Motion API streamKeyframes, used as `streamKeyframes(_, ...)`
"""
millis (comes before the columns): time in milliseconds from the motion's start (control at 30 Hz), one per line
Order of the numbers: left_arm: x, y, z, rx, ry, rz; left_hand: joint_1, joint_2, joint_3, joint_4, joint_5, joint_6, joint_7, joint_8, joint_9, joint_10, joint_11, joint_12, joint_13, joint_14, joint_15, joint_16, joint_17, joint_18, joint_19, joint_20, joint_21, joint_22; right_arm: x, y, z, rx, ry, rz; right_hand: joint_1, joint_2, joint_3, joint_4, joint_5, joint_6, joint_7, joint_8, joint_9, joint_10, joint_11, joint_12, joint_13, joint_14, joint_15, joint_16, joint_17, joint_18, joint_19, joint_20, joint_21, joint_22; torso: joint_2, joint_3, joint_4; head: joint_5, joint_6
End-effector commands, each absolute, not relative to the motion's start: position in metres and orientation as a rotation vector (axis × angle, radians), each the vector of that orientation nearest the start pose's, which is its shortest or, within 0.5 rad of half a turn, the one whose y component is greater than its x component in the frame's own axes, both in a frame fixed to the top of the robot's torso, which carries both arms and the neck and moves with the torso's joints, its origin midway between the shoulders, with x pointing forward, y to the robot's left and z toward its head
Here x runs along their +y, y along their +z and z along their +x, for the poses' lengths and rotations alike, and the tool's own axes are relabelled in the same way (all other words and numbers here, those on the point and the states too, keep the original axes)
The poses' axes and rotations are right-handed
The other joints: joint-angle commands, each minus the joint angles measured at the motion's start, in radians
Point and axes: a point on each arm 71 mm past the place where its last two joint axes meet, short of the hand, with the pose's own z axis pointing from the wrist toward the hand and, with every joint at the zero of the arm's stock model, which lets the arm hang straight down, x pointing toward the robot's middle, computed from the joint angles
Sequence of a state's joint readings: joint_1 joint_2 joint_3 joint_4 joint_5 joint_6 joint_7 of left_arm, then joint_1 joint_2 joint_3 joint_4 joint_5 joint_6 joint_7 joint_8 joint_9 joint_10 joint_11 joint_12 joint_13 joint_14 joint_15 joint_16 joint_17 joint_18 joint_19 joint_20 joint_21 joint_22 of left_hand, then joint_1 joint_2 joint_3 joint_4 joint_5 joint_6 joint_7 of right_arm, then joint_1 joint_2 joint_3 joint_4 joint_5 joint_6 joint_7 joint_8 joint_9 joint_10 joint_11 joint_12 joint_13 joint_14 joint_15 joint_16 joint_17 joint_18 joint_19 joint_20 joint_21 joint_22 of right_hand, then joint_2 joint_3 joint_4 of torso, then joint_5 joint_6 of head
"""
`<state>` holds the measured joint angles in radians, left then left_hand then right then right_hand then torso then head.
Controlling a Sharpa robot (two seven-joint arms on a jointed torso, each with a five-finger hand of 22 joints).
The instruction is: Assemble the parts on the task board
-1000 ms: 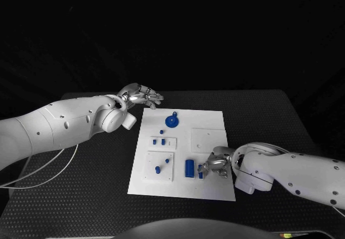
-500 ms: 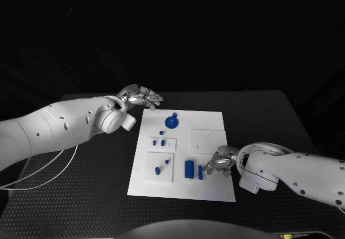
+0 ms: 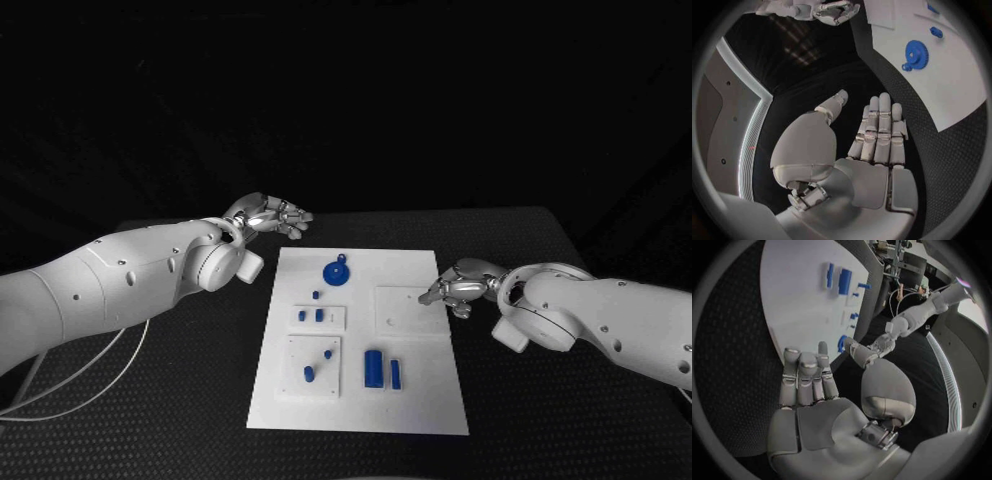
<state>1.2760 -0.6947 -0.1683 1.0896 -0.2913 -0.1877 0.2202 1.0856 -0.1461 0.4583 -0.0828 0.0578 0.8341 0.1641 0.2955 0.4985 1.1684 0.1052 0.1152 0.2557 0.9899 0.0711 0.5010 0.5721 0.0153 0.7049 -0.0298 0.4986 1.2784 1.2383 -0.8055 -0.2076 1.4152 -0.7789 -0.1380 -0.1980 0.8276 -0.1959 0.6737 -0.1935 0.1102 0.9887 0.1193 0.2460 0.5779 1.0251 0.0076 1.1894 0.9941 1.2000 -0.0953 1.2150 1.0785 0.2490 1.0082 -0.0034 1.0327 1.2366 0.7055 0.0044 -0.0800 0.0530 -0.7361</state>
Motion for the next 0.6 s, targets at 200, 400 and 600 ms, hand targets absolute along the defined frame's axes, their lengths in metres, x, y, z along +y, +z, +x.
streamKeyframes(200,0.270,-0.207,0.568,1.543,-1.197,-0.984,0.000,0.017,-0.010,-0.011,0.000,-0.012,-0.026,-0.001,-0.009,-0.041,-0.011,-0.026,-0.018,-0.123,0.028,-0.103,-0.028,-0.002,-0.051,0.028,-0.049,-0.012,-0.255,-0.230,0.540,1.815,1.099,0.773,0.051,0.070,-0.068,-0.067,0.072,-0.033,0.014,-0.009,0.005,-0.093,0.020,-0.079,-0.053,-0.101,0.022,-0.087,-0.042,-0.001,-0.103,0.042,-0.080,-0.024,-0.030,-0.0098,0.0047,-0.019,0.088)
streamKeyframes(400,0.278,-0.204,0.574,1.472,-1.234,-1.056,-0.015,0.005,-0.015,-0.011,0.000,-0.068,-0.038,-0.028,-0.028,-0.153,-0.011,-0.053,-0.072,-0.263,0.052,-0.202,-0.068,-0.015,-0.143,0.067,-0.142,-0.049,-0.264,-0.224,0.569,1.679,1.172,0.933,0.115,0.102,-0.070,-0.087,0.106,-0.102,0.051,-0.018,0.010,-0.212,0.110,-0.473,-0.412,-0.311,0.161,-0.483,-0.289,-0.066,-0.373,0.139,-0.367,-0.160,-0.049,-0.0110,0.0070,-0.020,0.133)
streamKeyframes(600,0.275,-0.202,0.580,1.442,-1.272,-1.071,-0.072,-0.052,-0.020,0.049,-0.008,-0.135,-0.066,-0.054,-0.036,-0.290,-0.027,-0.053,-0.132,-0.339,0.053,-0.248,-0.091,-0.015,-0.229,0.119,-0.214,-0.065,-0.257,-0.227,0.580,1.574,1.245,1.031,0.097,0.121,-0.123,-0.088,0.127,-0.188,0.023,-0.039,-0.026,-0.193,0.135,-0.816,-0.749,-0.426,0.248,-0.820,-0.521,-0.084,-0.513,0.205,-0.571,-0.296,-0.064,-0.0061,0.0047,-0.012,0.161)
